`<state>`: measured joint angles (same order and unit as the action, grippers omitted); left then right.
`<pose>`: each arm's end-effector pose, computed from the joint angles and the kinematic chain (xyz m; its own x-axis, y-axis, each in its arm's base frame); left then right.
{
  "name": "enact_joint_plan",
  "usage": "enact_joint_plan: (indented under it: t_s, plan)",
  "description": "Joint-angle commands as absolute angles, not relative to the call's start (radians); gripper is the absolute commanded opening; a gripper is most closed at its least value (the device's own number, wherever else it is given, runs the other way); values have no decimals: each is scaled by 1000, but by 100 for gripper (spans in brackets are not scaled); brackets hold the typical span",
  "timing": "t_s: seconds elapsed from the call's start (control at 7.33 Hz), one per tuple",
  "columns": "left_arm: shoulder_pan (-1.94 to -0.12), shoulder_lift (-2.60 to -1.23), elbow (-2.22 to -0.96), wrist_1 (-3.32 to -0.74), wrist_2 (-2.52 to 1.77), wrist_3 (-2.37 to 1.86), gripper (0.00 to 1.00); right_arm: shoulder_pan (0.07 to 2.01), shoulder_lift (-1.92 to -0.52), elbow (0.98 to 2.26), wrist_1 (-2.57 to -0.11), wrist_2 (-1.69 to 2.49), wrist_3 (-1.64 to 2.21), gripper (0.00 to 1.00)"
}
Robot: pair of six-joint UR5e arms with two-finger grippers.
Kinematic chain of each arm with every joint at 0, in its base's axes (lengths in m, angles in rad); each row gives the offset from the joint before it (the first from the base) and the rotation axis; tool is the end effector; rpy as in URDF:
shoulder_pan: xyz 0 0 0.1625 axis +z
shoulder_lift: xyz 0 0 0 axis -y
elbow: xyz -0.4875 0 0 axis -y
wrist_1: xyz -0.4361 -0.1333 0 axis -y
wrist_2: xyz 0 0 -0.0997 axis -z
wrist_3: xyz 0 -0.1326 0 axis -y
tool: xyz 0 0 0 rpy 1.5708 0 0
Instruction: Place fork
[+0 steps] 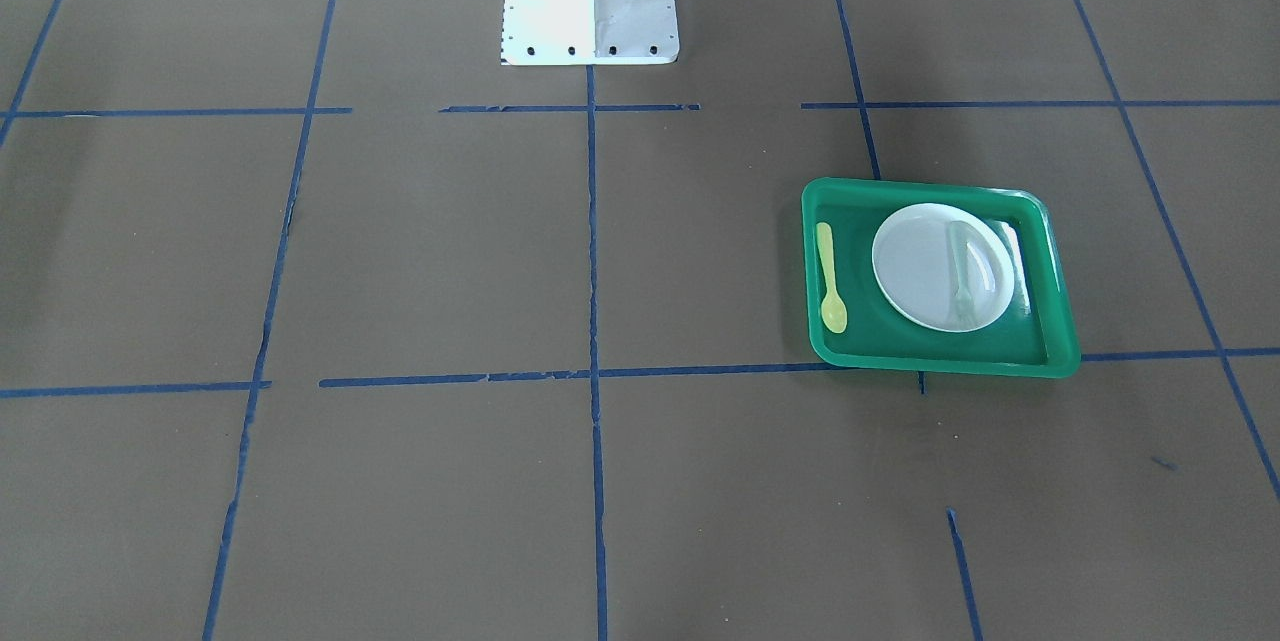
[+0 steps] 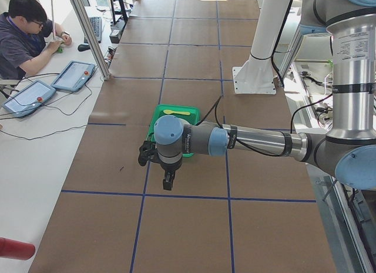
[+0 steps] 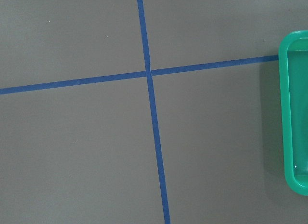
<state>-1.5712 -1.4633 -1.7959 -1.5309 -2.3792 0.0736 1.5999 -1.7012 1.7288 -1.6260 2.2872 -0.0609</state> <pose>-0.0376 -0.4873 0.6796 0.6888 0.1290 -0.7133 -0.0504 0.9902 0.1304 0.0599 -0.4679 0.7365 0.7537 -0.0208 0.6569 0.0168 0.9998 0.0124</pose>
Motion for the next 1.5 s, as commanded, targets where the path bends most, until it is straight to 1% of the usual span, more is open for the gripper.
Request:
enact_joint_plan:
  t_s: [0.0,0.27,0.41,0.55,0.82,0.95,1.36]
  plan:
    - [-1571,-1468,-1793,-1531,-2381,68,100,1600,-1701,1729,-1626,2287,-60,100]
    - [-1571,-1470,-1796,-1575,-2381,75,100,1600,-1701,1729,-1626,2287,-61,100]
    - [-1569,-1471,-1781,-1694,-2379,60,100,1600,-1701,1729,-1626,2287,-61,100]
    - [-1554,-1479,-1784,-1765,-2378,-45,100,1600,-1701,1729,-1626,2287,-61,100]
    - [-1397,-1492,-1802,-1877,-2361,-267,100,1600,-1701,1729,-1626,2287,-61,100]
    - [-1297,-1526,-1802,-1923,-2267,-408,100,1600,-1701,1730,-1626,2287,-61,100]
    - [-1053,-1601,-1783,-1945,-2137,-628,100,1600,-1701,1729,-1626,2287,-61,100]
